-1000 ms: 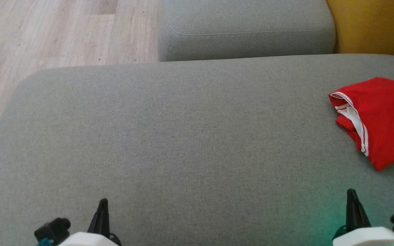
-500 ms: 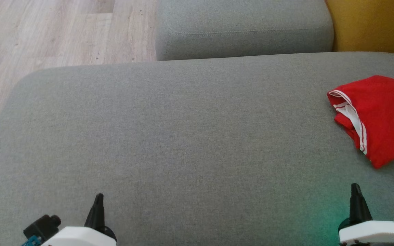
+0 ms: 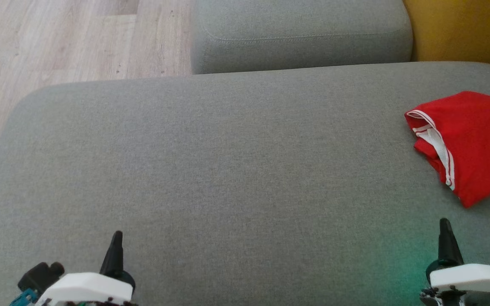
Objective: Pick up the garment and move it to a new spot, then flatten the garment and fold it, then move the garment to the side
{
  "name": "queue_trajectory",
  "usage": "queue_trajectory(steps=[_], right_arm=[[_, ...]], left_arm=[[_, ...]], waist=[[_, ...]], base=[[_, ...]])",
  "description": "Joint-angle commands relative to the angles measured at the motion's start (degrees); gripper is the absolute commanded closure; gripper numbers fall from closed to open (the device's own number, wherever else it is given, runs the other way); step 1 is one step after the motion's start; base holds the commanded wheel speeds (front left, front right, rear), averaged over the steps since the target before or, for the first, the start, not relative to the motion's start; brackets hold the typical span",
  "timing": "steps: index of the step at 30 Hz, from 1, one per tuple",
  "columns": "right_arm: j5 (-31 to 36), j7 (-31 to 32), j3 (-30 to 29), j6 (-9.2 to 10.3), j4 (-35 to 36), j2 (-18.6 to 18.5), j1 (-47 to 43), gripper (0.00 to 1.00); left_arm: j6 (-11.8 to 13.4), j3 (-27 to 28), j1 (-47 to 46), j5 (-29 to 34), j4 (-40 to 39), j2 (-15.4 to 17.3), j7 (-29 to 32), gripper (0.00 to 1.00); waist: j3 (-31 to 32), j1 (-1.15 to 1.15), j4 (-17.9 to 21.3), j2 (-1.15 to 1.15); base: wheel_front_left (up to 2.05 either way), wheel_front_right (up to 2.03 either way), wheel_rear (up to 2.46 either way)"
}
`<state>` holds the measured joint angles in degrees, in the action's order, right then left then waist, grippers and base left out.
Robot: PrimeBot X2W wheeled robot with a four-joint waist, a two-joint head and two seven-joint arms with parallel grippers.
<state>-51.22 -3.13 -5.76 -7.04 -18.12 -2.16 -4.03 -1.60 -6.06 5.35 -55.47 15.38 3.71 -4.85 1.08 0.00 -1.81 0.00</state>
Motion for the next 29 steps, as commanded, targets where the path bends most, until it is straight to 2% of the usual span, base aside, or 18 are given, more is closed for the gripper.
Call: queue_trajectory(steps=[1,29], right_arm=[[-1.49,0.34,0.46,-0.25,2.09,-0.40,2.95,1.00],[-21.76,5.11,-0.17,-0.36,3.12,-0.56,6.68,1.00]], left_arm=[[-0.58,1.89,-3.47,-1.31,-1.65,0.90,0.33,1.00],[-3.31,6.22,-7.52,-20.47,-1.54,0.85,5.05,1.00]], waist=[[-0.02,0.00,0.03,0.00],[-0.65,0.00,0.94,0.00]], base=[[0.00,0.00,0.00],[0.00,0.00,0.00]])
